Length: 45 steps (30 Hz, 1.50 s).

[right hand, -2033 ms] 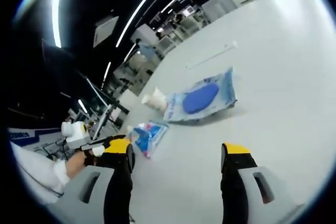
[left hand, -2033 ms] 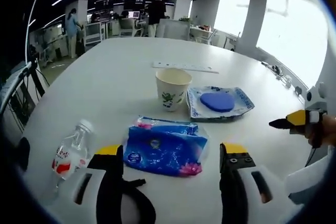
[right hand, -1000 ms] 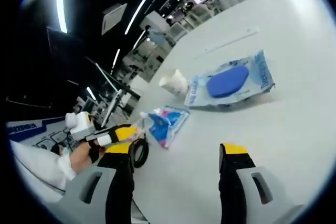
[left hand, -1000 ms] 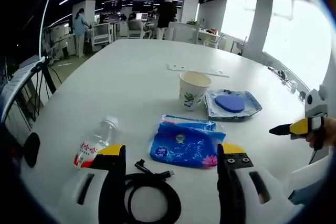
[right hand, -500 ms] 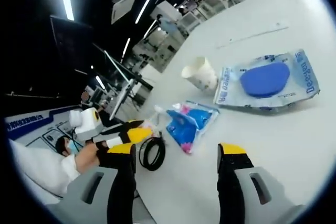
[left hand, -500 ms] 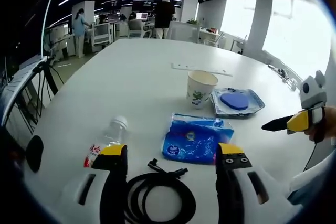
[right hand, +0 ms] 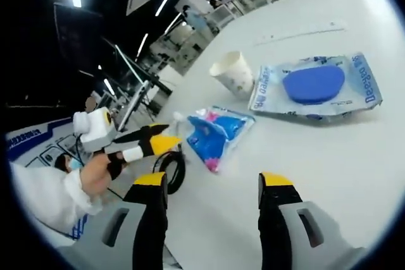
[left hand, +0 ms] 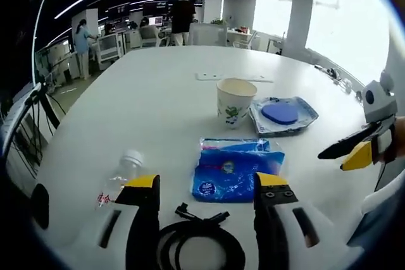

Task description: Arrange the tabletop items into an orderly group along one side of the table until the central work area is clear of visible clutter.

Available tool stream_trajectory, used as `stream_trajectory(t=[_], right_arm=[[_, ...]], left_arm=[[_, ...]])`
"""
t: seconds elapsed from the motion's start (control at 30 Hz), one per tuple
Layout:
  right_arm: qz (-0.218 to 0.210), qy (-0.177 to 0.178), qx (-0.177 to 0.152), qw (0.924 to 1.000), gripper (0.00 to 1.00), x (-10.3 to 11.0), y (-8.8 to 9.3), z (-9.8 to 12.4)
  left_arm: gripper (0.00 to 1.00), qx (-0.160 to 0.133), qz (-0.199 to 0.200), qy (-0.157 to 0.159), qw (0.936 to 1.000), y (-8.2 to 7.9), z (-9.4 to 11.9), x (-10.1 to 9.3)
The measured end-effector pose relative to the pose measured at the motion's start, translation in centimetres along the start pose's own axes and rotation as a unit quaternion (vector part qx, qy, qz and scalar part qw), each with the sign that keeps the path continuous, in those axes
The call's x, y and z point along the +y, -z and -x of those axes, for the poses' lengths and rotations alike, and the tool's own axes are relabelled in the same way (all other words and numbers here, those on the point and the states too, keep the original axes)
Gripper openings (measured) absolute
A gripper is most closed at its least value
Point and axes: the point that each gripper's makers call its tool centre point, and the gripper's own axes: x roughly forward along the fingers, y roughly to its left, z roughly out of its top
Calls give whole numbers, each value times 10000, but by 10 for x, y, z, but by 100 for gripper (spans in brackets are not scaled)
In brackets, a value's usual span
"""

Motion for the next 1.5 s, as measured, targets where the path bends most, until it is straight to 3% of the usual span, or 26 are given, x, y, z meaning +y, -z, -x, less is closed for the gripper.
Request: stream_trajectory(t=[0.23,0.43,0.53,0.8,0.87,0.97,1.07,1.13,1.27,1.5], right_arm=[[-321,70,14,9995,53,-2,-10,-18],[-509,269,-33,9983,47,-3,-14,-37],[-432,343,-81,9984,44,-3,-15,-46],[-539,296,285,9977,41,-1,-3,-73],[-553,173,317,9978,36,1,-3,-76],[-456,240,376,9980,22,-4,-1,-78],[-450,349,435,9974,9,-10,2,-78],[-227,447,554,9972,2,-15,7,-74],[-235,550,580,9965,0,-19,11,-66],[-104,440,290,9986,0,-19,-6,-49]], left_arm=[[54,96,19,34,9999,-6,-22,6],[47,350,178,101,9992,2,-34,10],[48,420,302,73,9986,6,-37,12],[26,668,77,95,9977,16,-44,14],[18,744,36,66,9972,20,-44,14],[7,795,-11,44,9968,22,-43,12],[4,789,-35,-46,9969,22,-40,13],[0,800,1,-68,9968,22,-36,13],[0,735,128,51,9972,21,-32,7],[0,611,132,100,9980,15,-22,-4]])
